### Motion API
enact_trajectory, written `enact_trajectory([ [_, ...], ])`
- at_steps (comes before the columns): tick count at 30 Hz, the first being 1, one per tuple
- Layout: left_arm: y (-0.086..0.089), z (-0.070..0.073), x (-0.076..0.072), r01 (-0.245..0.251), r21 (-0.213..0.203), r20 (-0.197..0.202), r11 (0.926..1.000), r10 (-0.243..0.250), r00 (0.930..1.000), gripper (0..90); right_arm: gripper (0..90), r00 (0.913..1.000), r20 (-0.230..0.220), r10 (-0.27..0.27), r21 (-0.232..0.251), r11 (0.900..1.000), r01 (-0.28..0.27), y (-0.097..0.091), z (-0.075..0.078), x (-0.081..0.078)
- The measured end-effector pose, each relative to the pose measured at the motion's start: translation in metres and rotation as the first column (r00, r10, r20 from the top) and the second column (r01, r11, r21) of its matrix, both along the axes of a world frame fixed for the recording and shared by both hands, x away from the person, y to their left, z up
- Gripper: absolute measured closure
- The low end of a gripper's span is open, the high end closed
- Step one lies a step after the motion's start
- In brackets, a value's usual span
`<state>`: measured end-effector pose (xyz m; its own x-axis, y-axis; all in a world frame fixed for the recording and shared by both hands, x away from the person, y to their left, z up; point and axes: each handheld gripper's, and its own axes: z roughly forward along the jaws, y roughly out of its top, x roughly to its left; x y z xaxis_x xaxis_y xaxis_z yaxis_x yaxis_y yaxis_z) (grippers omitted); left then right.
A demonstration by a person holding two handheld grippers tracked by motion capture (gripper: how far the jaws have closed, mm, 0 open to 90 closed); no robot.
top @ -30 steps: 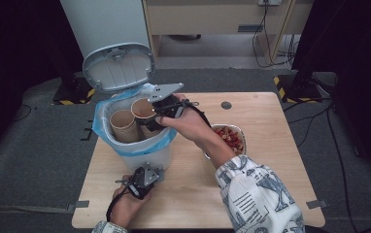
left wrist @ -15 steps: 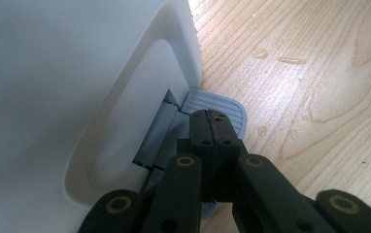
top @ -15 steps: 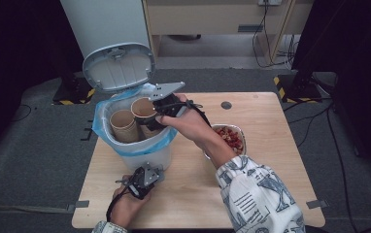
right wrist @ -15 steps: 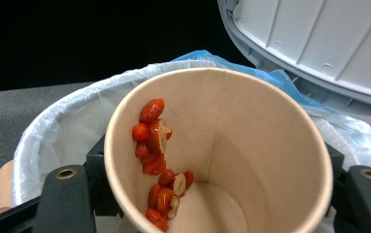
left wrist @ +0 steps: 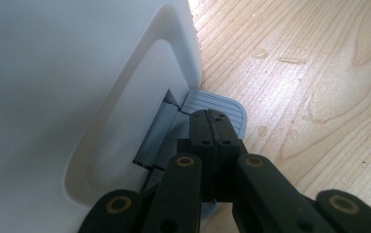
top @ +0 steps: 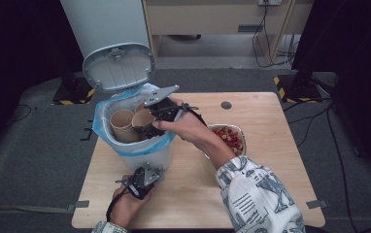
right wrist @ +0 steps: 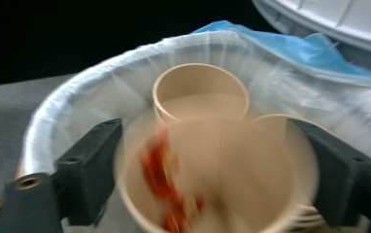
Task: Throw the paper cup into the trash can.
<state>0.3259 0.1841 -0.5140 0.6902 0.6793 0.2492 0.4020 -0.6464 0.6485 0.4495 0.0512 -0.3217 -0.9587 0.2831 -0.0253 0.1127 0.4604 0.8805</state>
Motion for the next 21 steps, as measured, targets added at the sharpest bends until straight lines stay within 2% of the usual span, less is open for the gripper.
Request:
enact_trajectory([
  [5, 0.000, 0.000, 0.000, 0.000, 0.003, 0.002, 1.0000, 0.000, 1.0000, 89.7, 12.9, 0.9994, 0.014, -0.032, 0.005, 0.9995, 0.032, 0.000, 0.001, 0.000],
  [11, 0.000, 0.000, 0.000, 0.000, -0.001, 0.000, 1.0000, 0.000, 1.0000, 89.7, 11.4, 0.9980, 0.006, -0.063, 0.024, 0.9977, 0.063, -0.007, 0.004, 0.004],
  [21, 0.000, 0.000, 0.000, 0.000, -0.001, 0.001, 1.0000, 0.000, 1.0000, 89.7, 9.8, 0.9913, 0.005, -0.132, 0.029, 0.9909, 0.132, -0.016, 0.005, 0.007],
])
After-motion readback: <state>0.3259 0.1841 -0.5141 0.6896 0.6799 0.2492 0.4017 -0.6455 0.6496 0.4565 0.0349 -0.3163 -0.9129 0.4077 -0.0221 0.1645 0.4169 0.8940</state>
